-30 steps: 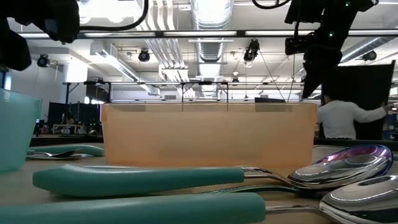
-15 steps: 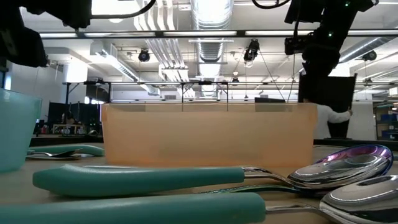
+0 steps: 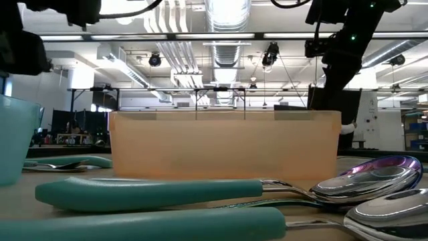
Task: Sort silverware by color (type)
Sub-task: Put the violet spoon into the green bin, then put the green spoon into the blue bin
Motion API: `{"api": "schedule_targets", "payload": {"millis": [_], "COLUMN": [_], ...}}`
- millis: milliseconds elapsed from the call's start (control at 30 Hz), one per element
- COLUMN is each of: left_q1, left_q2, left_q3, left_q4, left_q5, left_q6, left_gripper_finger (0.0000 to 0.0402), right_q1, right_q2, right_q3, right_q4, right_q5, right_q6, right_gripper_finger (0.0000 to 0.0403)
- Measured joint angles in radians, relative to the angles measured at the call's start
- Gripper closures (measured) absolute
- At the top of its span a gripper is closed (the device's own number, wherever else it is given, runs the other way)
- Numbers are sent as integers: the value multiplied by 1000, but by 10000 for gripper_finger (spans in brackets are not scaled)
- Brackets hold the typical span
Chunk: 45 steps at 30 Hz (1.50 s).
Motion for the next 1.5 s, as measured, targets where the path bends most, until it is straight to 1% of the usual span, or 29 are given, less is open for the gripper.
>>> {"api": "schedule_targets", "payload": {"millis": [133,233,367,500,567,633,700,767,800,867,933,1133,1200,1267,1300,1367,1433,1500], "left_q1": [0,0,-2,-3,-10,-20,-27,-28,-28,-28,-29,6,33,62,76,102,121,142], "left_q2": [-17,-19,-29,-54,-65,-76,-91,-99,-104,-117,-124,-141,-141,-142,-141,-142,-144,-152], "left_q3": [-1,-1,23,41,42,42,42,42,42,42,42,54,65,71,73,73,73,73], "left_q4": [-9,-63,-230,-354,-473,-622,-772,-851,-859,-836,-771,-548,-494,-426,-384,-285,-157,23], "left_q5": [19,18,16,1,6,28,27,14,-3,-59,-172,-647,-795,-925,-969,-1010,-1014,-969], "left_q6": [-39,-58,-52,-23,-16,-11,8,37,50,66,67,64,59,18,10,55,129,216], "left_gripper_finger": [323,320,325,332,333,333,333,333,333,333,333,333,333,333,333,333,333,333], "right_q1": [0,0,0,0,0,0,0,0,0,0,0,0,0,0,0,0,0,0], "right_q2": [0,0,0,0,0,0,0,0,0,0,0,0,0,0,0,0,0,0], "right_q3": [0,0,0,0,0,0,0,0,0,0,0,0,0,0,0,0,0,0], "right_q4": [0,0,0,0,0,-1,-1,0,-1,-1,-1,-1,-1,-2,-3,-7,-9,-9], "right_q5": [0,0,0,0,-1,-1,-1,-1,-1,-1,-1,-1,-1,-1,-1,-2,-2,-2], "right_q6": [-1,-1,-1,12,23,24,23,23,23,22,20,13,14,15,16,25,25,26], "right_gripper_finger": [321,321,321,321,321,321,321,321,321,321,321,321,321,321,321,321,321,321]}}
